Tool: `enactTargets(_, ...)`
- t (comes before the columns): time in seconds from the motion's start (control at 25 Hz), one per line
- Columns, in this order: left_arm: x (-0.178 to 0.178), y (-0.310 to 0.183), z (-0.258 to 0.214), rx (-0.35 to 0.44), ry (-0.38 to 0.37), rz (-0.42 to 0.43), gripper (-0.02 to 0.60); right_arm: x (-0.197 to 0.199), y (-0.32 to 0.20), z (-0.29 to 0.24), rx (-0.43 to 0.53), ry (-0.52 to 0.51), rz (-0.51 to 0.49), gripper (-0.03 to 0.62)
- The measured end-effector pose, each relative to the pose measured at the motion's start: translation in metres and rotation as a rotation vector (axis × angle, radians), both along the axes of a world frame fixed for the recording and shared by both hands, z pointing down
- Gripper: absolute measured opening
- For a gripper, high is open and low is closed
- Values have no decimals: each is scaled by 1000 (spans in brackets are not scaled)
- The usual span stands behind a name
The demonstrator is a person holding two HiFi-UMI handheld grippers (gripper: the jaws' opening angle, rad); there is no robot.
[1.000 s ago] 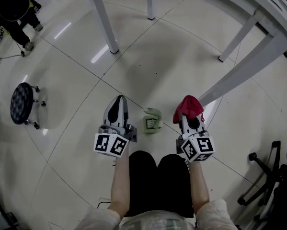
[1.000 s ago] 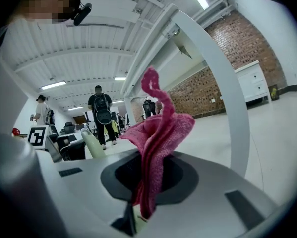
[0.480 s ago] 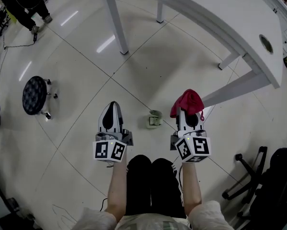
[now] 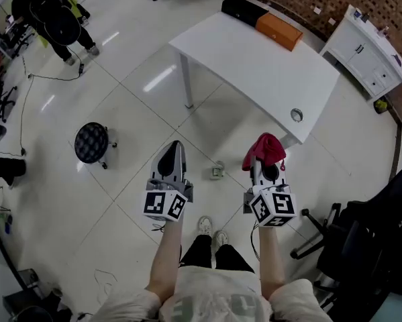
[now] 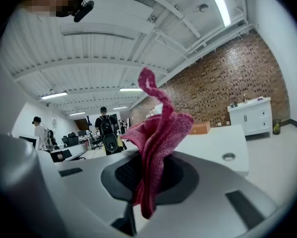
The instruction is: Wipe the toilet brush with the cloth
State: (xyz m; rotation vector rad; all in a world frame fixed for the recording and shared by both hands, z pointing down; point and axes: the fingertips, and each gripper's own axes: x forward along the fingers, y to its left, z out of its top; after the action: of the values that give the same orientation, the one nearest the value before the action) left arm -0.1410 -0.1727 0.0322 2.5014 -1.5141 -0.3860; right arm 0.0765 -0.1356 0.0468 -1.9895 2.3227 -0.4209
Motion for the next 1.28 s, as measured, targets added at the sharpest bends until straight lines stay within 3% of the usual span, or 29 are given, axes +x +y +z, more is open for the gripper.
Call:
enactTargets(0.12,-17,25,-24,13,59,-9,6,-10,28,-31,28,-6,9,31)
enactTargets(0.32,-29,100,-48,66,76,-18,6,-37,108,-52,54,14,-37,31)
enactTargets(0.52,-24,227,-53,93,93,-7,6,-42,239,-36,34,12,-59,32)
enactTargets(0.68,-23,339,-38,59,60,23,6,-45,345,-26,20,39,-55,32)
enactTargets(0.84,-27,416,-38,48,43,36,6,-52,421,-24,10,34,-59,32)
enactTargets(1.28,-56,487,-79,105,66,114,6,-122,490,-63,58,50,-54,32)
